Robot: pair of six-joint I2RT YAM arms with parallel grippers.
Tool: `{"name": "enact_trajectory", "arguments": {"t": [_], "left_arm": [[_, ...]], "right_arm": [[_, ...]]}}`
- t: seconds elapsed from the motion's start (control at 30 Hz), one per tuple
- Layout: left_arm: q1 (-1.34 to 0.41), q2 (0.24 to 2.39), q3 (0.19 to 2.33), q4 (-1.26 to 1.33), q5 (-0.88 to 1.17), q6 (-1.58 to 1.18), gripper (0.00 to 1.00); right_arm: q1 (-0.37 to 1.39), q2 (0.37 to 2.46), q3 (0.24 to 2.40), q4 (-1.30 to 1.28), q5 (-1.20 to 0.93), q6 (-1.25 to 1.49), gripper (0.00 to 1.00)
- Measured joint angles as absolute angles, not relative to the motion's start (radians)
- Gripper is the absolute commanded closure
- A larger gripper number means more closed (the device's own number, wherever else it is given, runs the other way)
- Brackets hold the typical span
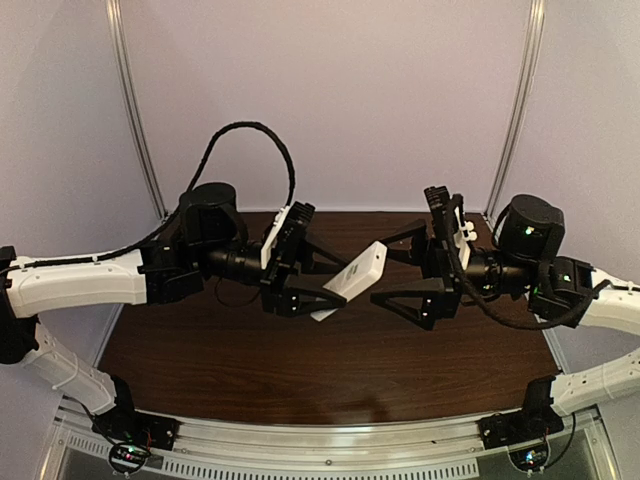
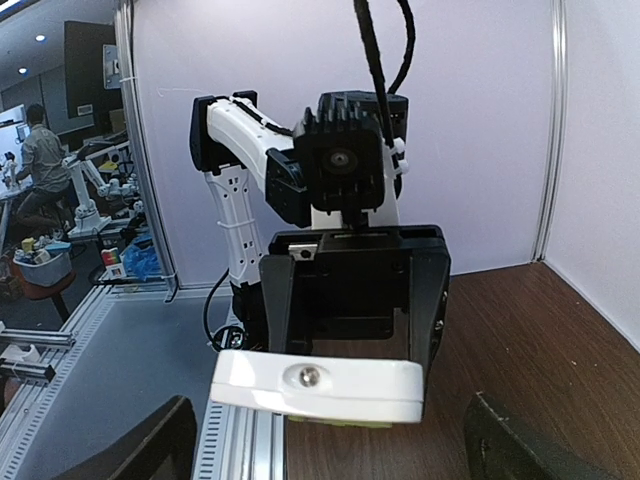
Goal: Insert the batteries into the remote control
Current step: Pass from the left arm to the right
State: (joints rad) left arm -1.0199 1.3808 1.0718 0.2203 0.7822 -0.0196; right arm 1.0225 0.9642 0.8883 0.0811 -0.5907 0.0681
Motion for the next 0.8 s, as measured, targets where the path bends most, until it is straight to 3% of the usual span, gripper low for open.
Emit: {"name": "enact_trajectory", "arguments": {"t": [0.17, 0.6, 0.63, 0.8], "left_arm": [[-1.02, 1.38, 1.047, 0.255, 0.783, -0.053, 0.73], [-1.02, 1.367, 1.004, 0.327, 0.77, -0.105, 0.7], [-1.02, 1.367, 1.002, 0.333, 0.769, -0.106, 0.66], [-1.021, 1.363, 0.993, 0.346, 0.757, -0.116, 0.13]], "right_arm": [[1.087, 1.008, 0.928, 0.069, -0.525, 0.014, 0.14], [1.128, 1.052, 0.946, 0.067, -0.414, -0.025, 0.57], [1.128, 1.052, 0.944, 0.072, -0.41, -0.027, 0.61], [1.129, 1.052, 0.943, 0.075, -0.401, -0.015, 0.67]]}}
